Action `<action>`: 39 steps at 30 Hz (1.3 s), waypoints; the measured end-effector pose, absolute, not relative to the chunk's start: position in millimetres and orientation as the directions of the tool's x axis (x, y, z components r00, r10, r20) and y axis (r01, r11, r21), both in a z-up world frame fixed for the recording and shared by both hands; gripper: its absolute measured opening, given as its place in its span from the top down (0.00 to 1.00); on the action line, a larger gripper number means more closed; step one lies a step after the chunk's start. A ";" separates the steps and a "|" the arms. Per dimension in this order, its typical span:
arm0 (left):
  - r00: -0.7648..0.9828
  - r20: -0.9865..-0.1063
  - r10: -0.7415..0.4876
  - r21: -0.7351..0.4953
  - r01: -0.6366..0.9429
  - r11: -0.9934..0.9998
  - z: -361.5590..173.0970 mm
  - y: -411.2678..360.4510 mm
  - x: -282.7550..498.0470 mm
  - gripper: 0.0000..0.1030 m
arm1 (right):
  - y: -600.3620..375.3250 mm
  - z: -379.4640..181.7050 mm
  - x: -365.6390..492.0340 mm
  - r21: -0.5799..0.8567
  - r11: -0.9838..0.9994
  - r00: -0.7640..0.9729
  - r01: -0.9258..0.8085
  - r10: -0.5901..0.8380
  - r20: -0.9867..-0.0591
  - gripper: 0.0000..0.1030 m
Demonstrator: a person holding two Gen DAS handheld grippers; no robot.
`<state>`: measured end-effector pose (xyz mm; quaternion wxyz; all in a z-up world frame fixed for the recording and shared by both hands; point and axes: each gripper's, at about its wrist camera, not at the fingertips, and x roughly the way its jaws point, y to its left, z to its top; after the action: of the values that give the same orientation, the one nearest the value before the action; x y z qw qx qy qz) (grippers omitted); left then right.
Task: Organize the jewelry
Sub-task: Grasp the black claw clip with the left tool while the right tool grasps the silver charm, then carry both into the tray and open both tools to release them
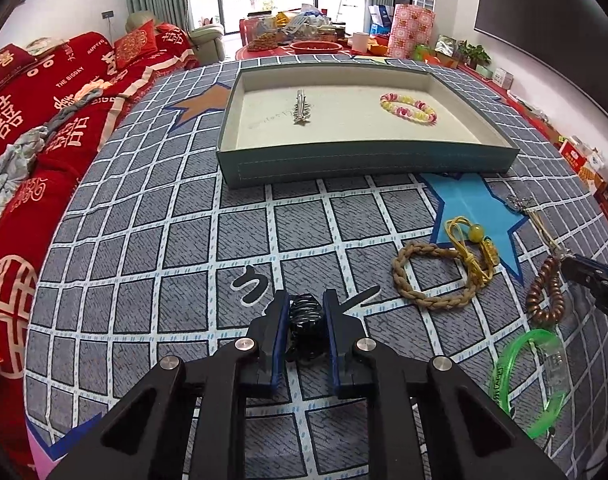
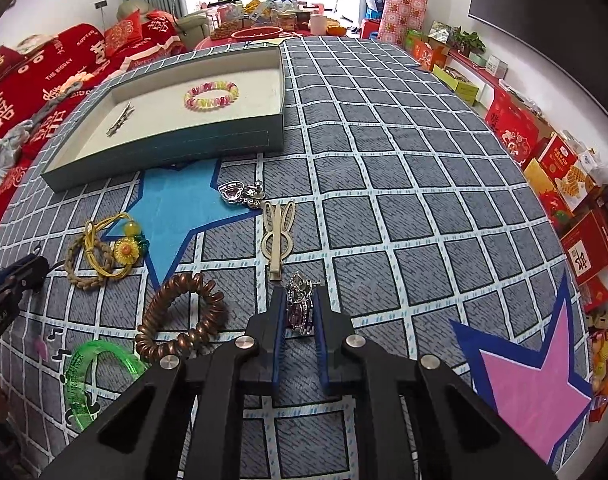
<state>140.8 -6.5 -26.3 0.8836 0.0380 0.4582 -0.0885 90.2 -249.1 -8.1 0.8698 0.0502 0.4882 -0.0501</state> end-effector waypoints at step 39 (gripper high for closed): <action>0.647 -0.736 -0.198 -0.062 0.227 0.972 60.7 -38.6 309.9 0.71 | -257.4 81.3 289.9 0.315 0.949 0.611 -0.022 0.262 -0.747 0.86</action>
<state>309.9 -38.6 60.7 0.9073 0.0182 0.4035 -0.1172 289.9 -257.4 81.3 0.8868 0.1387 0.4335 0.0799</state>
